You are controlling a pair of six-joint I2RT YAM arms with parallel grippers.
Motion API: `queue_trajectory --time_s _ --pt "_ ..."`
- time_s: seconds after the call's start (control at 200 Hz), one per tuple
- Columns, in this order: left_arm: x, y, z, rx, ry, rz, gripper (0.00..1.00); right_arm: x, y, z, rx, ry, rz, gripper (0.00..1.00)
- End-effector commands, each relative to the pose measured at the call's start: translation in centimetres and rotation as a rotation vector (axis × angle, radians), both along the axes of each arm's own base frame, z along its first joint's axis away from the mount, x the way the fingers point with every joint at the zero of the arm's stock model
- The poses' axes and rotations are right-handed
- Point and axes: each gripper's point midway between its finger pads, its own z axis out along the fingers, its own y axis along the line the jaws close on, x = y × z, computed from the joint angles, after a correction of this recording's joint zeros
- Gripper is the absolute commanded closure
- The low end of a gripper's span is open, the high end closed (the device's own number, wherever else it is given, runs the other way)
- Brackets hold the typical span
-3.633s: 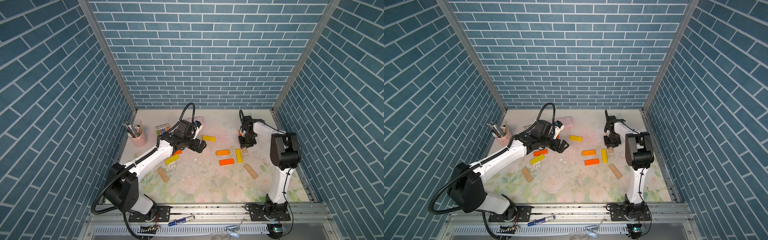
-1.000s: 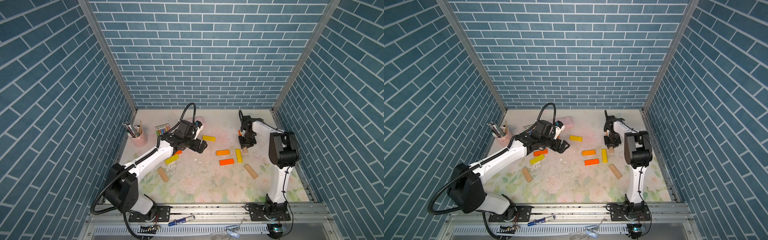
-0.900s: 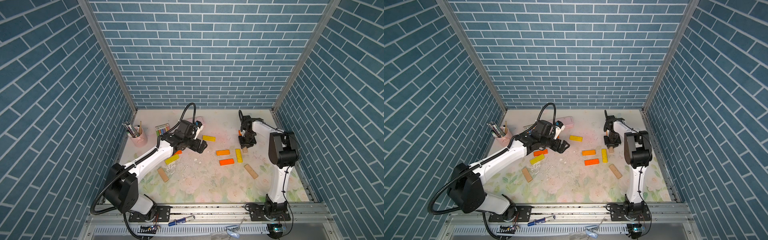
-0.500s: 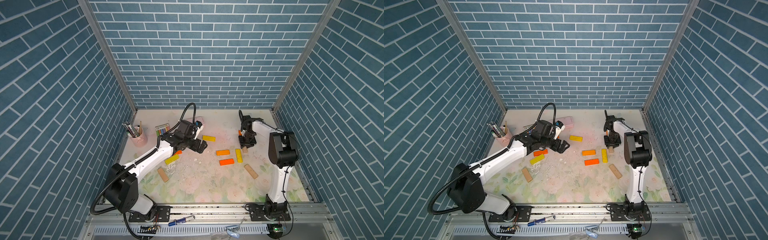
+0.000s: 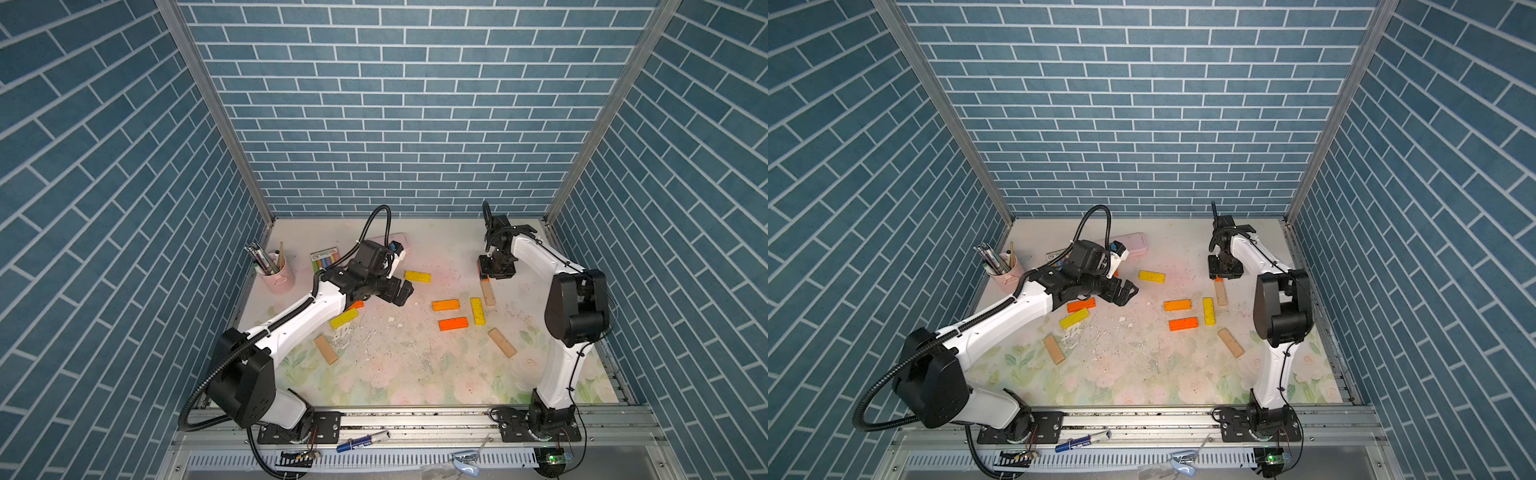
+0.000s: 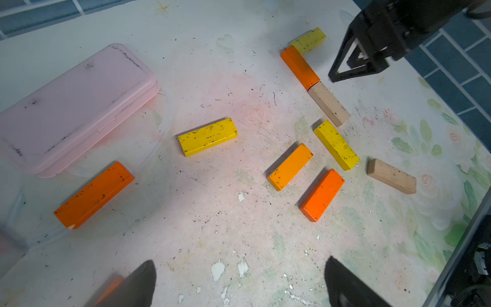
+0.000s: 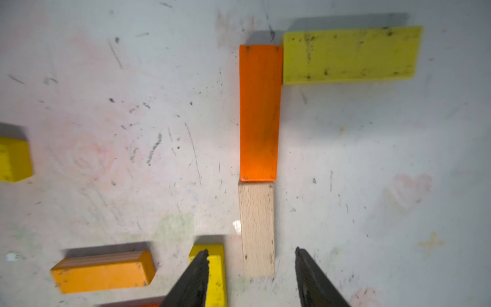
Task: Assemble the number 6 with building blocks
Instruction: Pick up the building block from the center of the board.
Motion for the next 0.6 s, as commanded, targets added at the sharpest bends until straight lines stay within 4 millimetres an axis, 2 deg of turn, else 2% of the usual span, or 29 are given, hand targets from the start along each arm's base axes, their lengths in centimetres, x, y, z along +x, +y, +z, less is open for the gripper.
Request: queue_trajectory --time_s 0.0,0.185,0.275,0.365,0.455,0.59 --pt "-0.1 0.7 1.1 0.024 -0.039 0.023 0.01 -2.6 -0.9 2.7 -0.004 -0.052 -0.088 0.47" --pt "0.0 1.3 1.8 0.028 -0.059 0.047 0.01 -8.4 -2.0 3.3 0.001 -0.091 -0.161 0.49" --pt "-0.1 1.1 2.2 0.010 -0.063 0.045 0.01 -11.6 -2.2 2.7 0.029 -0.087 -0.184 0.49" --pt "-0.2 0.9 2.4 -0.008 -0.060 0.041 0.01 -13.8 -1.7 1.7 0.095 -0.078 -0.180 0.48" --pt "-0.2 0.8 2.6 -0.020 -0.061 0.041 0.01 -15.2 -1.5 0.5 0.127 -0.074 -0.184 0.47" --pt "-0.2 0.5 2.5 -0.032 -0.055 0.036 0.01 -15.6 -0.7 -0.6 0.163 -0.061 -0.178 0.47"
